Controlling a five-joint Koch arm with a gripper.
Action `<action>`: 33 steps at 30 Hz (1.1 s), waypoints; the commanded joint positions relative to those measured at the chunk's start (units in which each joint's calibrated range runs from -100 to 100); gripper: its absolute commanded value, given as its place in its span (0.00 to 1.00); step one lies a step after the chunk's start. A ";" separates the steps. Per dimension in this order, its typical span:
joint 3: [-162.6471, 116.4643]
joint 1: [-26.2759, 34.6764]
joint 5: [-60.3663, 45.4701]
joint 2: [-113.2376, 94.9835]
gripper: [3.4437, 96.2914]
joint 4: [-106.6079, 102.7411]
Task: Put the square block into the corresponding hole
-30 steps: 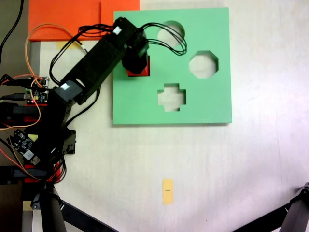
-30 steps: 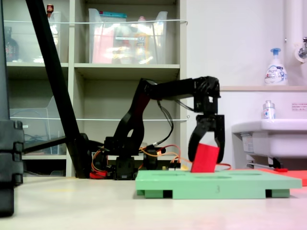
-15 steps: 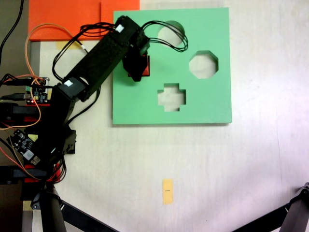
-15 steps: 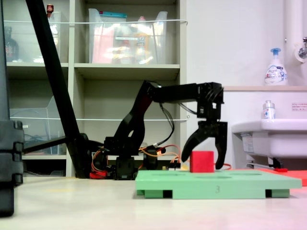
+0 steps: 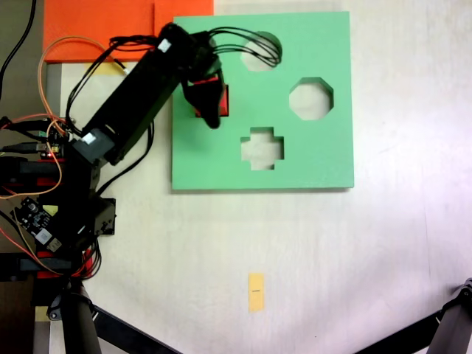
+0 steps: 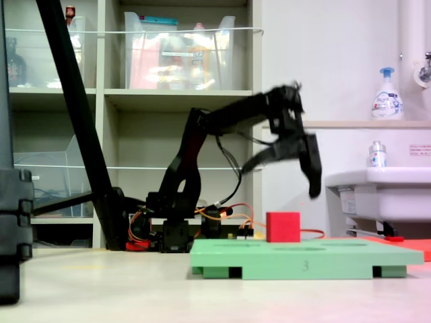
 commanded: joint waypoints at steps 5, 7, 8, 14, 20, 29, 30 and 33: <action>7.78 -7.91 -25.45 -31.40 0.72 -1.57; 7.88 -11.82 -32.63 -36.42 0.70 -1.08; 7.88 -14.02 -35.85 -38.66 0.68 4.02; 7.28 -24.22 -43.47 -35.45 0.57 20.68; -25.32 -26.76 -45.67 -41.03 0.56 40.42; -111.46 -26.52 -60.02 -66.73 0.49 117.84; -115.15 -26.47 -60.02 -68.69 0.49 117.64; -127.71 -25.54 -60.90 -77.49 0.49 115.72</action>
